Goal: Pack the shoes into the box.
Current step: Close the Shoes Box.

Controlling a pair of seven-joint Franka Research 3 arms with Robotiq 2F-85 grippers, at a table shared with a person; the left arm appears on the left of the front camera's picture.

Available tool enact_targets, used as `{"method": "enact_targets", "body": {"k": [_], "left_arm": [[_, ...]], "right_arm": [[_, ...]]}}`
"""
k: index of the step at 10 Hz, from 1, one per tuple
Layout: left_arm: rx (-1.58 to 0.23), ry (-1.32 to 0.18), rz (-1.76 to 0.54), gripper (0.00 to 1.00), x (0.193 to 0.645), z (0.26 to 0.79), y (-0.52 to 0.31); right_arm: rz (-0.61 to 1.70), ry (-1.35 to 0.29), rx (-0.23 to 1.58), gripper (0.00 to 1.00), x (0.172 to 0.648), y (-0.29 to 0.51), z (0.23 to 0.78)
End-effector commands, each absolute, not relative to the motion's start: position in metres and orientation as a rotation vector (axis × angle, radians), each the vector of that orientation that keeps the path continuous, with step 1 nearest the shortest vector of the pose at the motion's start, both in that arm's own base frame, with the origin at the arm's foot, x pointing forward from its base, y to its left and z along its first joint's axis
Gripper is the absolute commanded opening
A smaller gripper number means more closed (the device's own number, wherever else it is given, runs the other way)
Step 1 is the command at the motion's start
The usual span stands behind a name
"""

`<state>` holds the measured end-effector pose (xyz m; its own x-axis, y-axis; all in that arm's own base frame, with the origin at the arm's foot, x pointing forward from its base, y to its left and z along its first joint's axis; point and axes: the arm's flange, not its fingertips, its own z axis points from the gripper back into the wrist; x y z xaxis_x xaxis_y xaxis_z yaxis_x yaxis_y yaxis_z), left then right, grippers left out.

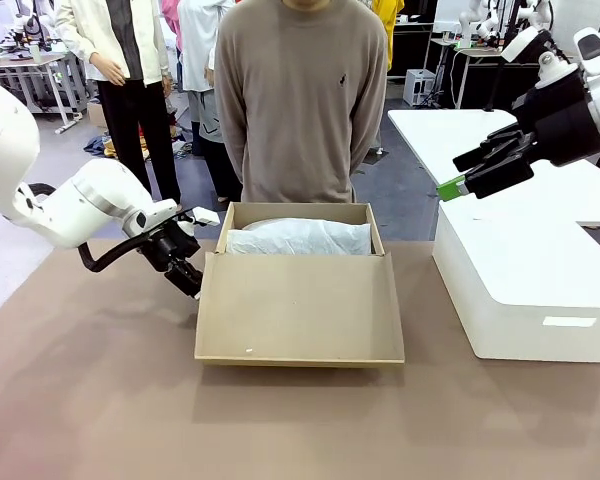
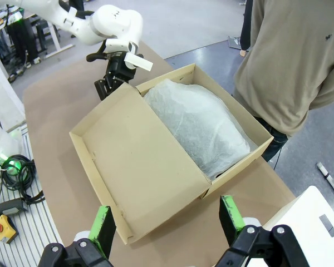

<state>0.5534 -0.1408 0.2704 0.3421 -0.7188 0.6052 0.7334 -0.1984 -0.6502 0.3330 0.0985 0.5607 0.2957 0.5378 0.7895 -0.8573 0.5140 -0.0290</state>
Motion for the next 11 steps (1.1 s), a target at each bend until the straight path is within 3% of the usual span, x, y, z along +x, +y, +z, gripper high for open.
{"method": "enact_targets", "body": {"k": [1, 6, 11], "left_arm": [[-1.251, -0.031, -1.294, 0.00, 0.557, 0.276, -0.144], [-1.342, -0.103, -1.249, 0.00, 0.552, 0.292, -0.144], [-1.453, -0.237, -1.049, 0.00, 0.552, 0.305, -0.135]], "right_arm": [[0.981, -0.851, 0.458, 1.00, 0.335, 0.098, 0.561], [0.981, -0.851, 0.458, 1.00, 0.335, 0.098, 0.561], [0.981, -0.851, 0.458, 1.00, 0.335, 0.098, 0.561]]}}
